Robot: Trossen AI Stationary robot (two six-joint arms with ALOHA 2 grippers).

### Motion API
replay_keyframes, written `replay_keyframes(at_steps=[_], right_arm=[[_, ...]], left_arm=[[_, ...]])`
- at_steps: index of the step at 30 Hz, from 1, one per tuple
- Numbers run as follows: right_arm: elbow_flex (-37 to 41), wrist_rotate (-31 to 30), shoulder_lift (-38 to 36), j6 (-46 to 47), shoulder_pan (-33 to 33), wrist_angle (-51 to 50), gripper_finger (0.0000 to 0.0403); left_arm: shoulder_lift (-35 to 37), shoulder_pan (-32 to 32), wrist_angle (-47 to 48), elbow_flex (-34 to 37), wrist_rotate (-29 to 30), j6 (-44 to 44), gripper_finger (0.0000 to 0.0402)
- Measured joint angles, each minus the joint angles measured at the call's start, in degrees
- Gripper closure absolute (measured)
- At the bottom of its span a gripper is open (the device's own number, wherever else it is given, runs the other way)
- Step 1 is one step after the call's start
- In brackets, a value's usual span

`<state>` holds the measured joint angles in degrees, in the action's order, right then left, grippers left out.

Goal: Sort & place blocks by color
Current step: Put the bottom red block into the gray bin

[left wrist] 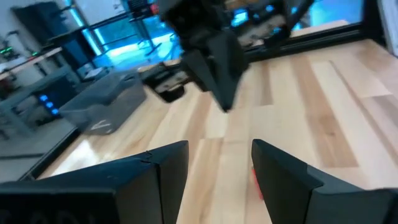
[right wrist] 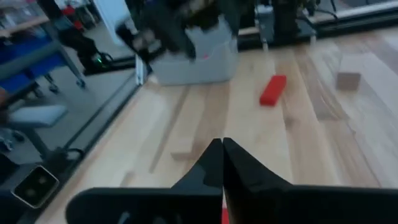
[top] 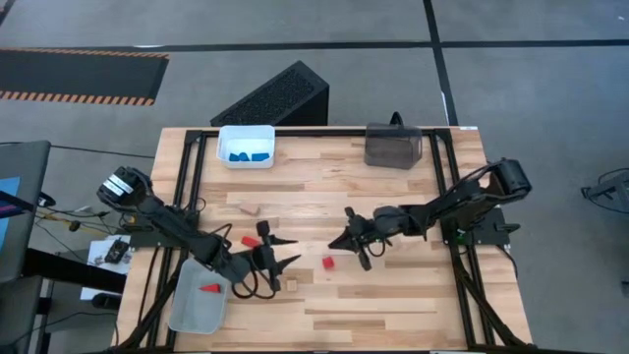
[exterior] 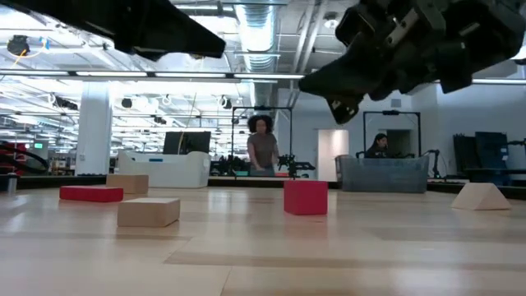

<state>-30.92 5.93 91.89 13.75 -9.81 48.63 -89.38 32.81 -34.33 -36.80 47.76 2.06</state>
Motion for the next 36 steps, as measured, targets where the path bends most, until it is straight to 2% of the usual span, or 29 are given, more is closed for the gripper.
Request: replay_keyframes(at_steps=[4, 7, 12, 17, 20, 22, 28, 36], right_arm=[[0.24, 2.78, 0.31, 1.45, 0.23, -0.55, 0.0388], [0.12, 3.07, 1.46, 1.41, -0.25, -1.26, 0.036], [0.13, 1.81, 5.48, 0.14, -2.85, -1.78, 0.0277], [-0.51, -6.33, 11.03, -2.02, -4.81, -1.69, 0.0171], [-2.06, -5.32, 13.63, -3.51, -4.79, -1.25, 0.0123], [-2.99, -2.37, 15.67, -5.39, -4.8, -1.2, 0.0105], [-6.62, -1.26, 22.34, -6.06, -4.3, -0.34, 0.0105], [-8.61, -1.17, 22.62, -4.35, -3.05, -2.09, 0.0157]], left_arm=[[-4.7, -0.19, -7.11, 0.02, -2.51, 5.24, 0.0233], [-7.54, -0.21, -10.64, 0.02, -1.94, 7.68, 0.0233], [-8.52, -0.32, -12.65, 0.02, -0.91, 6.11, 0.0227], [-8.53, -2.31, -13.6, 0.02, -1.37, -3.05, 0.0187], [-8.53, -4.07, -11.03, 0.02, -5.68, -7.48, 0.0154], [-8.53, -4.68, -10.22, 0.02, -8.42, -8.36, 0.0136], [-8.53, -4.92, -8.68, 0.02, -9.48, -7.22, 0.0118], [-9.76, -4.73, -8.4, 0.02, -11.57, -6.62, 0.0125]])
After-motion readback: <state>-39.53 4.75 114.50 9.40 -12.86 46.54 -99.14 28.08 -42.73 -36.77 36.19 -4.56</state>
